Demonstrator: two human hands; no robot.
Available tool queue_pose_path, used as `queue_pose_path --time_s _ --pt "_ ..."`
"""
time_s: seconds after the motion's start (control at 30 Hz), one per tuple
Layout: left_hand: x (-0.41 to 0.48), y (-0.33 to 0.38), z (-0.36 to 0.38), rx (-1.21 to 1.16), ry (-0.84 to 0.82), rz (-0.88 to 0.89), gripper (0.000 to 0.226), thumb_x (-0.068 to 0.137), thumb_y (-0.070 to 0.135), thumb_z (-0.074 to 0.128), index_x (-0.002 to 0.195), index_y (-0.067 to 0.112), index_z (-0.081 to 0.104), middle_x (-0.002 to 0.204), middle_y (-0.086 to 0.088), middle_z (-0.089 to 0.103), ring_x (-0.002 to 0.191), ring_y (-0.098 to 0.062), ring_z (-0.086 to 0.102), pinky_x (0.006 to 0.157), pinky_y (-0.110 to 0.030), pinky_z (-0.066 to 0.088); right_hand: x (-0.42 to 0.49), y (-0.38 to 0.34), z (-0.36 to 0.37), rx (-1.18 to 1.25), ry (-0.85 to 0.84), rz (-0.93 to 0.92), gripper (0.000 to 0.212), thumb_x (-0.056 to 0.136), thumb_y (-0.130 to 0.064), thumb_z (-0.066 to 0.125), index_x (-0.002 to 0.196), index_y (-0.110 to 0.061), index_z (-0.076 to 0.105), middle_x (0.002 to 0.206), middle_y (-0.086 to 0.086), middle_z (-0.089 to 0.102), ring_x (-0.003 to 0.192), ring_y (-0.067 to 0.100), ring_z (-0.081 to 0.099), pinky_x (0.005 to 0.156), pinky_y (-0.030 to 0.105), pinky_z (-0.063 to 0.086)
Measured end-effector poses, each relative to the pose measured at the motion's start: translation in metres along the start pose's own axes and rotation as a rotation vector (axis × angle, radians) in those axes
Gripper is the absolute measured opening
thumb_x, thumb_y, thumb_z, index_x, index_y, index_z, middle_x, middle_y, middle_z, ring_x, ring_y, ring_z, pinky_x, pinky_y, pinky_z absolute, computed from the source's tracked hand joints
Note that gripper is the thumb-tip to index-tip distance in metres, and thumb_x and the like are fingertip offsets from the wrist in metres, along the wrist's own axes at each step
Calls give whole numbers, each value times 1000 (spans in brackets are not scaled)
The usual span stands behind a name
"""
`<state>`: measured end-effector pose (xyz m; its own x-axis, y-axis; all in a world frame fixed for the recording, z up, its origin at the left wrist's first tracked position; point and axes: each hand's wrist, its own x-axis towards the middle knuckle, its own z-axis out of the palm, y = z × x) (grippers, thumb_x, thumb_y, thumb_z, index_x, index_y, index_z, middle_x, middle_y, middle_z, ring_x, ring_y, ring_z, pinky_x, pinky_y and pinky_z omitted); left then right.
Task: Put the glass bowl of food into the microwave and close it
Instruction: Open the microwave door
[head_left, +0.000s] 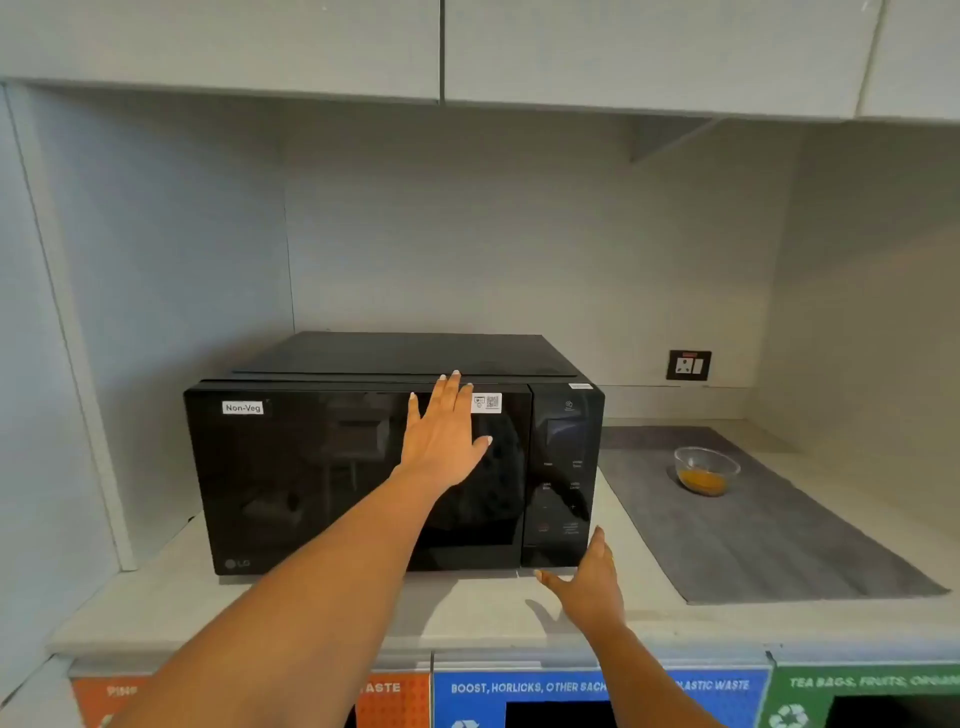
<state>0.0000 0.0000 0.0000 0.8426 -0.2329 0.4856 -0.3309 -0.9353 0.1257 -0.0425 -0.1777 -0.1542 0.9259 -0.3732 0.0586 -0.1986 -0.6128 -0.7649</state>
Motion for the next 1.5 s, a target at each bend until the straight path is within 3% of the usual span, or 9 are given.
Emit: queue_pose_path --time_s 0.43,0.67,1.07,1.5 --pt "9 0 26 84 178 -9 75 89 45 54 147 12 21 154 -7 27 145 -22 17 118 -43 9 43 14 23 209 1 59 106 70 -24 78 146 -12 6 151 13 27 136 35 33 108 44 34" --pt "10 -1 33 124 224 0 75 89 47 52 147 11 19 154 -8 27 145 -23 17 119 -42 7 50 13 32 312 67 72 89 67 -14 81 136 -9 26 137 17 43 125 36 45 102 45 42" --pt "14 -4 38 253 285 17 74 88 59 41 143 10 29 145 -9 38 139 -25 29 118 -45 3 54 13 27 368 82 50 78 65 -9 82 126 -6 34 125 19 51 115 37 52 97 46 46" --pt "23 -5 39 331 304 12 71 85 65 39 129 9 45 127 -12 52 121 -28 46 114 -43 25 51 12 27 337 102 63 72 64 -14 82 119 -9 36 117 19 57 105 36 58 92 44 50"
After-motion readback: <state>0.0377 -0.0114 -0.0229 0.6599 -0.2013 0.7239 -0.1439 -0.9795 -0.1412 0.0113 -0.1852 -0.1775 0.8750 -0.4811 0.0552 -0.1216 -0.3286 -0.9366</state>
